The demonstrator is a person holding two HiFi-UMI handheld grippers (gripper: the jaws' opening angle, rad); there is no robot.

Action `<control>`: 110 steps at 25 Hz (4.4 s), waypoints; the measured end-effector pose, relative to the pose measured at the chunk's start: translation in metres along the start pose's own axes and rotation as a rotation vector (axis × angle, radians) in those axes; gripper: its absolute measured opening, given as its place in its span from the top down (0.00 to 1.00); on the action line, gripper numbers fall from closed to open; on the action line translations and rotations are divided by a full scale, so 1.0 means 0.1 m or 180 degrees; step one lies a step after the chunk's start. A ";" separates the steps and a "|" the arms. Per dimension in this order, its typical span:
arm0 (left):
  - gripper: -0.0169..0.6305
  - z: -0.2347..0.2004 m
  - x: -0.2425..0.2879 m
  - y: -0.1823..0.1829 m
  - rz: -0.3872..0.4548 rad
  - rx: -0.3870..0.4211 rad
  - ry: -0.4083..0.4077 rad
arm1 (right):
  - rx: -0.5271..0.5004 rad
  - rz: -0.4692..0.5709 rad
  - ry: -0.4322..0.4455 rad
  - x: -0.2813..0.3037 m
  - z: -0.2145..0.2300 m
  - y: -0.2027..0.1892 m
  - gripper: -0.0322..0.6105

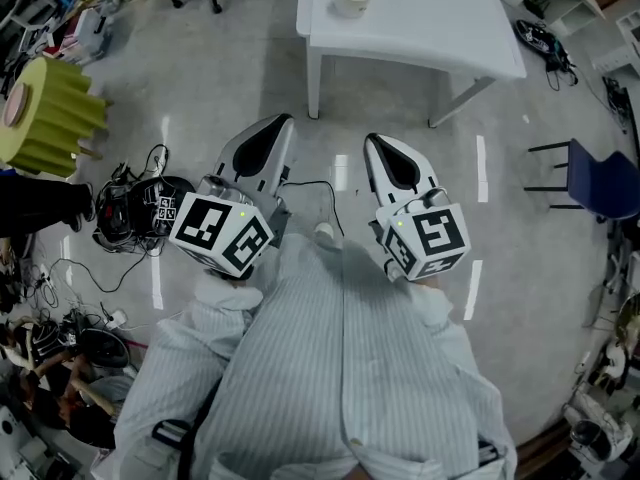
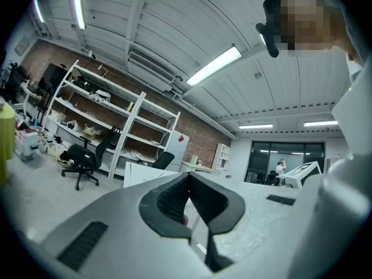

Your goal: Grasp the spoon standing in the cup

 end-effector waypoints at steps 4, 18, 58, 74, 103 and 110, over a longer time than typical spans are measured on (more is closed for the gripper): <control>0.96 0.04 0.05 -0.04 -0.0039 0.0021 0.0020 | 0.0026 -0.0013 0.0037 -0.01 0.05 -0.05 0.94; 0.96 -0.39 0.60 0.12 -0.0059 0.0023 -0.0055 | 0.0014 -0.0033 -0.0003 0.60 0.39 0.02 0.94; 0.96 -2.15 2.57 0.76 -0.0545 0.0071 -0.0456 | 0.0223 -0.0176 -0.0612 2.85 1.69 0.19 0.94; 0.96 -2.27 4.38 1.01 -0.0396 0.0104 -0.0164 | 0.0192 -0.0194 -0.0241 3.74 3.41 0.24 0.94; 0.96 -2.41 5.34 0.96 -0.0245 0.0133 0.0627 | 0.0123 -0.0209 0.0581 4.35 4.46 0.14 0.94; 0.96 -2.46 5.32 1.01 -0.0228 0.0136 0.0599 | 0.0137 -0.0229 0.0524 4.39 4.41 0.14 0.94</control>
Point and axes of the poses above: the fingertips, and each gripper's own axes: x forward along the fingers, z to its right, y out of its top, the point moved 3 cm from there along -x, backward along the fingers, and after that the axes turned 11 degrees about -x, right-handed, at the moved point
